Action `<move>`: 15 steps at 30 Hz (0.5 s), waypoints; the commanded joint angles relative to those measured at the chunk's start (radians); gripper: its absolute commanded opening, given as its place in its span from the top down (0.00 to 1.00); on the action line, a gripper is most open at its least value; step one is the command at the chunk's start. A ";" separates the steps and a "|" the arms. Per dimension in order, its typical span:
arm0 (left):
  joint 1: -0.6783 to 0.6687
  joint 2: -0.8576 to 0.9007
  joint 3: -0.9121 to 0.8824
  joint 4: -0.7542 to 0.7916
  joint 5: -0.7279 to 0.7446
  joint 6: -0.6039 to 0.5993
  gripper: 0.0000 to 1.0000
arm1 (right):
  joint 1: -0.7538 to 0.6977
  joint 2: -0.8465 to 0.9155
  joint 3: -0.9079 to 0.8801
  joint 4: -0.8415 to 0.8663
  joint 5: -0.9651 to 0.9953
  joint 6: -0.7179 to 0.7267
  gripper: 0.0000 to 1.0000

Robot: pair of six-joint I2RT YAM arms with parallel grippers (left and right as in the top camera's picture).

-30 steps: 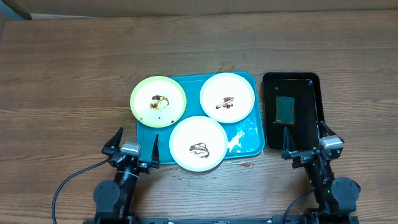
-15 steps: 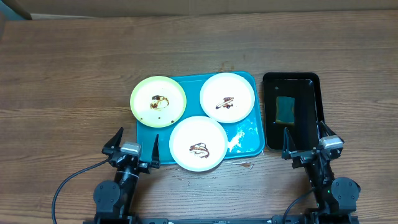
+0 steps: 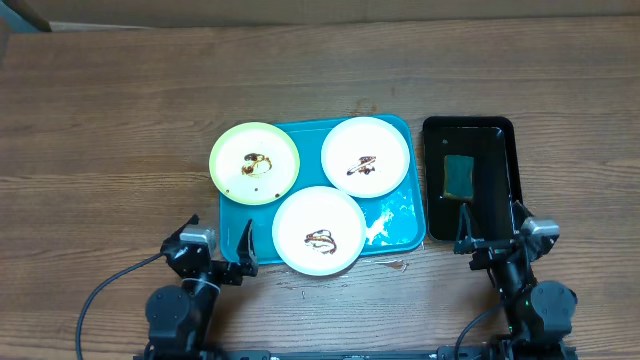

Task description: Clean dirty plates on tray and stack at the side

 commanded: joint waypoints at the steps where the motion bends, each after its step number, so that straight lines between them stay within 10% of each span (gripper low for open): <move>1: 0.004 0.098 0.156 -0.079 -0.002 -0.021 0.00 | 0.003 0.069 0.120 -0.077 0.018 0.076 0.00; 15: 0.003 0.803 0.786 -0.615 0.073 0.068 0.00 | 0.003 0.719 0.776 -0.666 -0.003 0.100 0.00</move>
